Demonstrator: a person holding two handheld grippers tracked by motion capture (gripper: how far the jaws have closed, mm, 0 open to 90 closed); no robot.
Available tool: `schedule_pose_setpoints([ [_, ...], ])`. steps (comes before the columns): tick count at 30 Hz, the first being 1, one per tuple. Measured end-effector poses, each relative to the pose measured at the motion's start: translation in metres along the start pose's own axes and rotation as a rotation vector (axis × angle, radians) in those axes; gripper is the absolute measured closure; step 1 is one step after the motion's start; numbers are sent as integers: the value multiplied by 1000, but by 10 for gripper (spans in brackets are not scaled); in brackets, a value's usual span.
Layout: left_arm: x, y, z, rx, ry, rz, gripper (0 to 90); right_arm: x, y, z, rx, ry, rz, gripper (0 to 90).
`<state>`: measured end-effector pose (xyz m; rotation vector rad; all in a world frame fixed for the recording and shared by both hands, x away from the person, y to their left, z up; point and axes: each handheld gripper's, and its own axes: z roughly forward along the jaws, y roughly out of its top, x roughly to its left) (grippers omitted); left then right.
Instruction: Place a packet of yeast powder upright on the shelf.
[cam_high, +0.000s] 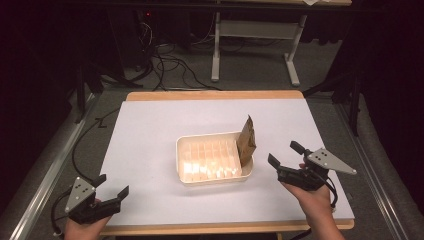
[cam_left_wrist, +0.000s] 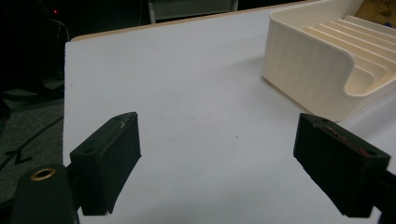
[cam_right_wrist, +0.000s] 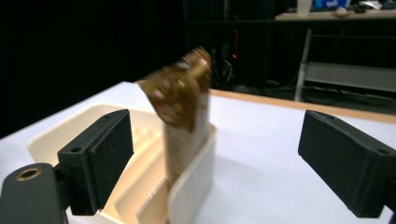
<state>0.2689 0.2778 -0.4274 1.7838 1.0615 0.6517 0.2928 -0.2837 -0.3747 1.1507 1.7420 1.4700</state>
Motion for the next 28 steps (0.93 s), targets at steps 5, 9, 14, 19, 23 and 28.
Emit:
schedule_pose_setpoints([
  [5, -1, -1, 1, 7, 0, 4, 153, -19, -17, -14, 25, -42, 21, 108],
  [9, -1, -1, 3, 18, -2, 12, 154, -34, -34, -23, 51, -82, 34, 112],
  [14, -3, -2, 7, 42, -3, 19, 154, -51, -59, -35, 74, -112, 79, 140],
  [19, -8, -1, 10, 58, -6, 33, 154, -58, -82, -32, 195, -107, 104, 150],
  [23, -9, -1, 10, 61, -7, 37, 155, -61, -84, -30, 231, -112, 111, 150],
  [28, -8, -1, 6, 46, -3, 32, 155, -66, -86, -30, 259, -126, 129, 150],
])
